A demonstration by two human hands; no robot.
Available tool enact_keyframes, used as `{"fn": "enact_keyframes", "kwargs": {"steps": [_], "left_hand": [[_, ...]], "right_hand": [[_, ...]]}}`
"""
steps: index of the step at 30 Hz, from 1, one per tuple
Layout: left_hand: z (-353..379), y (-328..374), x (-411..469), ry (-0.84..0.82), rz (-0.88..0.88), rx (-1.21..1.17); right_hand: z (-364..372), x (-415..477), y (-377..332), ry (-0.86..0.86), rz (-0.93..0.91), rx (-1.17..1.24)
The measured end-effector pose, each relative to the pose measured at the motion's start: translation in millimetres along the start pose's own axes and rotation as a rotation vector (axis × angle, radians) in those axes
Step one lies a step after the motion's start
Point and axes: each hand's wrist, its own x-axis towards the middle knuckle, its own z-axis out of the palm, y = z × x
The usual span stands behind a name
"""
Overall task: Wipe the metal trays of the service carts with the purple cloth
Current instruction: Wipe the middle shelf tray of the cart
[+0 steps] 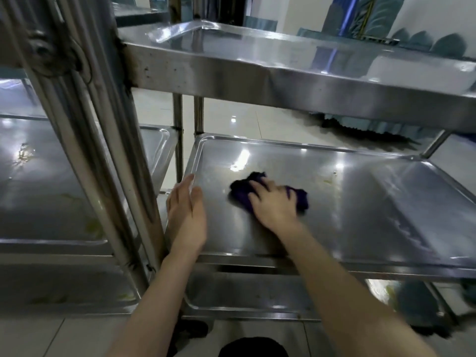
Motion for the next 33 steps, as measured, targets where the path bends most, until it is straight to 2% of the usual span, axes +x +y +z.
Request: {"fn": "enact_keyframes", "kwargs": {"steps": [3, 5, 9, 12, 14, 16, 20, 23, 25, 29, 31, 33], "left_hand": [[-3, 5, -4, 0.069, -0.022, -0.053], [-5, 6, -8, 0.091, -0.004, -0.055], [-4, 0, -13, -0.085, 0.092, 0.085], [0, 0, -21, -0.248, 0.307, 0.272], [6, 4, -31, -0.313, 0.412, 0.360], [15, 11, -44, -0.353, 0.416, 0.334], [35, 27, -65, -0.367, 0.381, 0.207], [40, 33, -72, -0.360, 0.363, 0.207], [41, 35, -78, -0.390, 0.386, 0.267], [54, 45, -97, -0.472, 0.473, 0.367], [67, 51, -109, -0.489, 0.512, 0.355], [83, 56, -118, -0.515, 0.543, 0.343]], "right_hand": [[18, -35, -79, -0.093, -0.390, 0.065], [14, -64, -81, -0.117, -0.481, 0.095], [-12, -105, 20, -0.071, -0.328, 0.121], [-44, -126, 126, -0.028, 0.033, 0.010], [-57, -135, 158, 0.009, 0.228, -0.030], [-47, -134, 142, 0.051, 0.225, -0.058], [-16, -138, 46, 0.083, -0.144, 0.043], [-22, -148, 50, 0.105, -0.275, 0.074], [-33, -155, 101, 0.183, -0.216, 0.006], [-67, -179, 234, 0.227, 0.166, -0.074], [-71, -185, 251, 0.266, 0.243, -0.099], [-60, -180, 224, 0.296, 0.198, -0.109]]}}
